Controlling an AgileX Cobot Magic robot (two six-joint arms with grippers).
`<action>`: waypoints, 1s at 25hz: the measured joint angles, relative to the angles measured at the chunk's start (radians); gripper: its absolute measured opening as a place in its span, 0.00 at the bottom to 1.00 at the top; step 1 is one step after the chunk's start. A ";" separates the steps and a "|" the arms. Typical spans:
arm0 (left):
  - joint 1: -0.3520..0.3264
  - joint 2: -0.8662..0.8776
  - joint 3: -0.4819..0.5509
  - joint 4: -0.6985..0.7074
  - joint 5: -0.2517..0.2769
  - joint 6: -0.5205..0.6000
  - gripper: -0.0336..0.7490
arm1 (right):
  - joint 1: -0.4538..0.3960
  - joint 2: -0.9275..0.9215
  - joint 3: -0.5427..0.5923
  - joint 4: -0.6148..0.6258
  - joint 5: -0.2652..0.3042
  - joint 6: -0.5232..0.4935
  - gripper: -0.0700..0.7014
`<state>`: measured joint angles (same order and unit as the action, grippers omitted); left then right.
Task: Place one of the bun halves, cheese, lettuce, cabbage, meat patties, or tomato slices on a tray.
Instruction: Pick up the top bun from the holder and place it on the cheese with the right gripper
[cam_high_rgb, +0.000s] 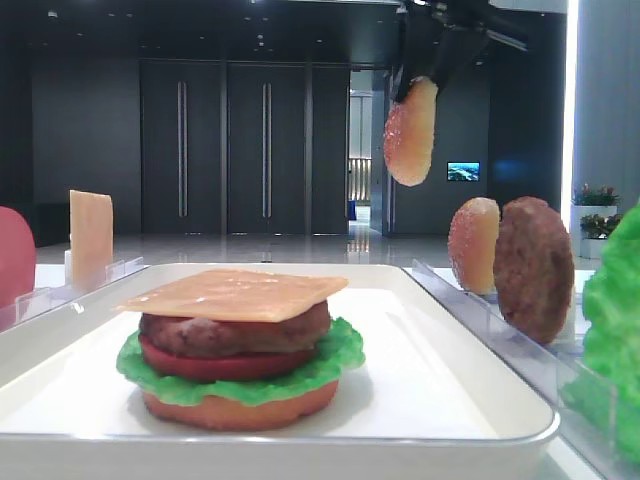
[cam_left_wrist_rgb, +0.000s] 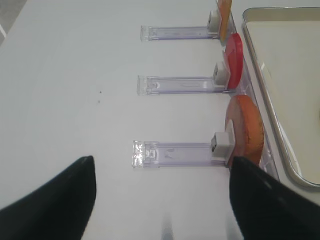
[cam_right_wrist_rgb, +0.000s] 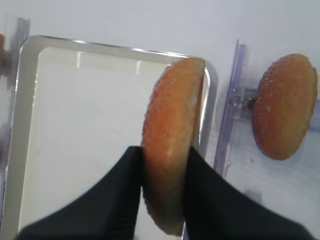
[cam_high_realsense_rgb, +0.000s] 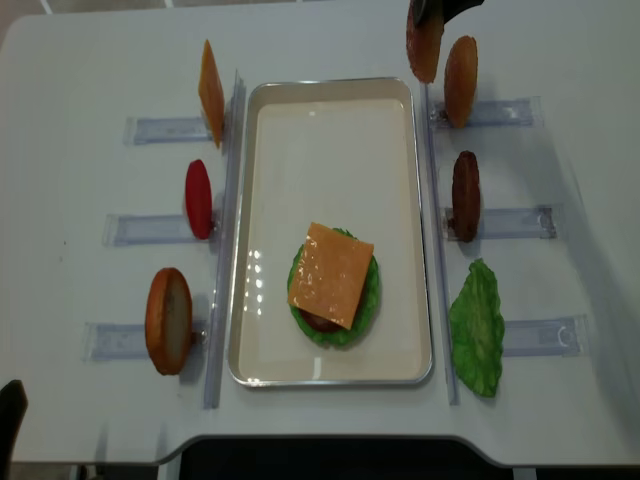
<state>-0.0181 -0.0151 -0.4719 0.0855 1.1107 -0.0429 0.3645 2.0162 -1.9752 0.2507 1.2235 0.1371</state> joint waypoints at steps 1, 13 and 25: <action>0.000 0.000 0.000 0.000 0.000 0.000 0.86 | 0.003 -0.007 0.000 0.005 0.000 -0.003 0.33; 0.000 0.000 0.000 0.000 0.000 0.000 0.86 | 0.021 -0.211 0.256 0.070 0.000 -0.030 0.33; 0.000 0.000 0.000 0.000 0.000 0.000 0.86 | 0.030 -0.584 0.745 0.330 -0.202 -0.175 0.33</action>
<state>-0.0181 -0.0151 -0.4719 0.0855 1.1107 -0.0429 0.3941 1.4325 -1.2300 0.5811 1.0217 -0.0378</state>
